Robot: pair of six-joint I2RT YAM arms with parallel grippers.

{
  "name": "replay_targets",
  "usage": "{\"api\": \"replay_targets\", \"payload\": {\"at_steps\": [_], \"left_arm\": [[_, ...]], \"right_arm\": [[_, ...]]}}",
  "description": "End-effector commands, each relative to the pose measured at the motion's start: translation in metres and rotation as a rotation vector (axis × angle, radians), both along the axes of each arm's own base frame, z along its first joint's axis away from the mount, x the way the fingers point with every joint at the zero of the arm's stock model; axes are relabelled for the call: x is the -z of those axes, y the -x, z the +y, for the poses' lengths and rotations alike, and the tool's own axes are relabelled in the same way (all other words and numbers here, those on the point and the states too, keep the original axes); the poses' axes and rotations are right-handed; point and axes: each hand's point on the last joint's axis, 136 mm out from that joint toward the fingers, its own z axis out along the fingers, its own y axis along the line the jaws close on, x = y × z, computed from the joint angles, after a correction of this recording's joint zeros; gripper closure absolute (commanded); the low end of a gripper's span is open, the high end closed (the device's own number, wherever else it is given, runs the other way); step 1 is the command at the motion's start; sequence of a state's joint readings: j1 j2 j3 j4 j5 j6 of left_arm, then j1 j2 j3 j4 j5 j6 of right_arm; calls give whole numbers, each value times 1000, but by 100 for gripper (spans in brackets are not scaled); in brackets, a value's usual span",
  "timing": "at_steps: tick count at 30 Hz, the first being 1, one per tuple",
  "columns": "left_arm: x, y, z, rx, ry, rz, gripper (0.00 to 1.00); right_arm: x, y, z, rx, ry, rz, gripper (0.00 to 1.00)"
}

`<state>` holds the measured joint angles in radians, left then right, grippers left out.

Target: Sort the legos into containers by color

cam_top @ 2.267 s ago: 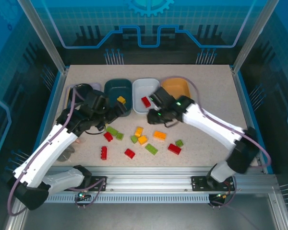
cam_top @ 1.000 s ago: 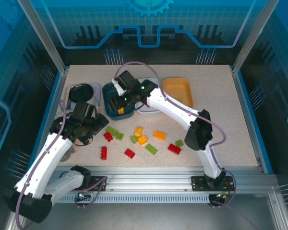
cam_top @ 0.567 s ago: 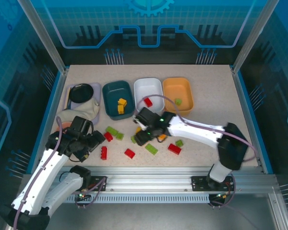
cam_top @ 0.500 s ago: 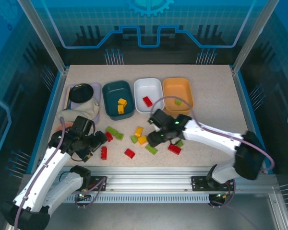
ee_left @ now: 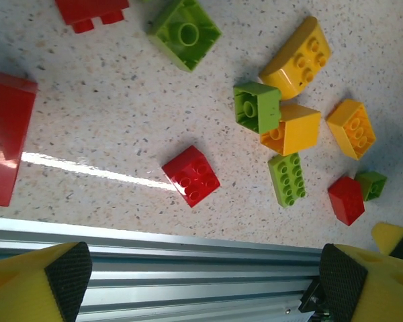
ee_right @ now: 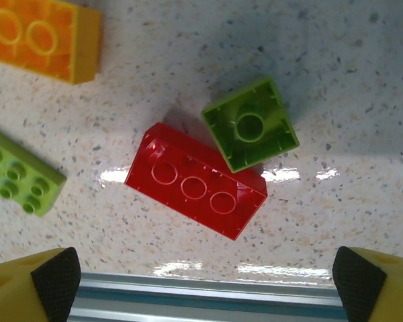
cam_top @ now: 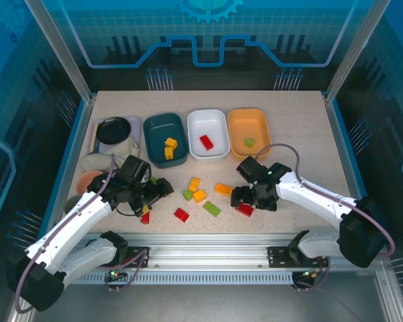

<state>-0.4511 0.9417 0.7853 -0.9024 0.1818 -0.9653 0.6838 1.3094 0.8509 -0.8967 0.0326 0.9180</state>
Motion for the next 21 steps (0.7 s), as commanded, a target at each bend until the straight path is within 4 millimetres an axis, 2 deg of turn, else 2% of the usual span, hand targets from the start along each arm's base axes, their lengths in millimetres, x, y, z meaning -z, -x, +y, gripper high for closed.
{"api": "replay_targets", "payload": {"at_steps": [1, 5, 9, 14, 21], "left_arm": [[-16, -8, -12, 37, 44, -46, 8], [-21, -10, -14, 60, 46, -65, 8], [-21, -11, -16, 53, 62, -67, 8], [-24, -13, -18, 61, 68, -83, 8], [-29, -17, -20, 73, 74, -98, 8]], "right_arm": [[0, -6, 10, 259, -56, 61, 0], [3, -18, 21, 356, -69, 13, 0], [23, -10, 16, 401, -1, 95, 0], [35, -5, 16, 416, 17, 123, 2], [53, -17, 19, 385, 10, 107, 13]]}}
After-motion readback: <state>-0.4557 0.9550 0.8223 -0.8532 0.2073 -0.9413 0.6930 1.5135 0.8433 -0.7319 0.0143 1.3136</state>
